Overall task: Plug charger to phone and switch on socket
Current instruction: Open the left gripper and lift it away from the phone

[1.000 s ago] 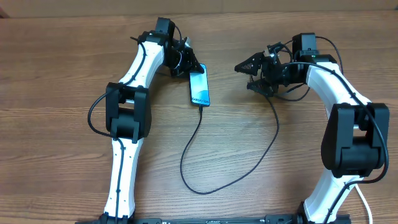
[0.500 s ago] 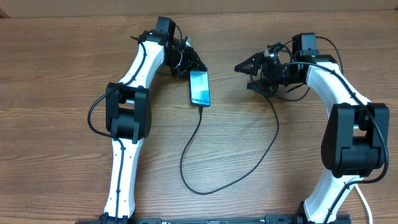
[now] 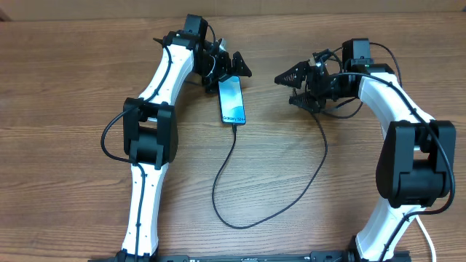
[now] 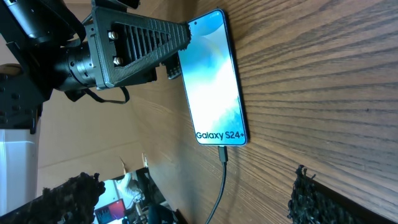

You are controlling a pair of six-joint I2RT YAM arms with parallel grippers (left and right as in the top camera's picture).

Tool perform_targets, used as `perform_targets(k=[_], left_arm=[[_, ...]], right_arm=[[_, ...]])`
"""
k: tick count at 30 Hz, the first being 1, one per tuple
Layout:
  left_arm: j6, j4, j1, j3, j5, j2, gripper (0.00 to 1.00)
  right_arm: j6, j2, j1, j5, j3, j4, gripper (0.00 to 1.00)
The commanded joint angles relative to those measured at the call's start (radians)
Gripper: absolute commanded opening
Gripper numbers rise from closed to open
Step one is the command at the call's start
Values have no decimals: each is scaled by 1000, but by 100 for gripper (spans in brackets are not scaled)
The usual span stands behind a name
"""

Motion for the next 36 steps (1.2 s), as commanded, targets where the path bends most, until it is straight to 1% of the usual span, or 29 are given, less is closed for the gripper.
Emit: perform_targets(k=[1, 8, 13, 18, 22, 32, 36], left_arm=[[-29, -34, 0, -21, -149, 31, 100], [-85, -51, 2, -21, -156, 31, 100], [-115, -90, 2, -21, -226, 31, 100], [-115, -139, 2, -21, -304, 31, 100], [-115, -158, 2, -21, -335, 31, 100], [-110, -166, 2, -21, -335, 31, 100], [-59, -196, 3, -8, -339, 24, 99]], right_arm=[[-11, -5, 0, -13, 8, 6, 100], [-11, -5, 0, -13, 8, 5, 100], [-11, -5, 0, -13, 8, 5, 100], [-11, -5, 0, -13, 8, 5, 100], [-11, -5, 0, -13, 8, 5, 100], [-11, -5, 2, -13, 8, 5, 100], [-11, -5, 2, -13, 8, 5, 100]])
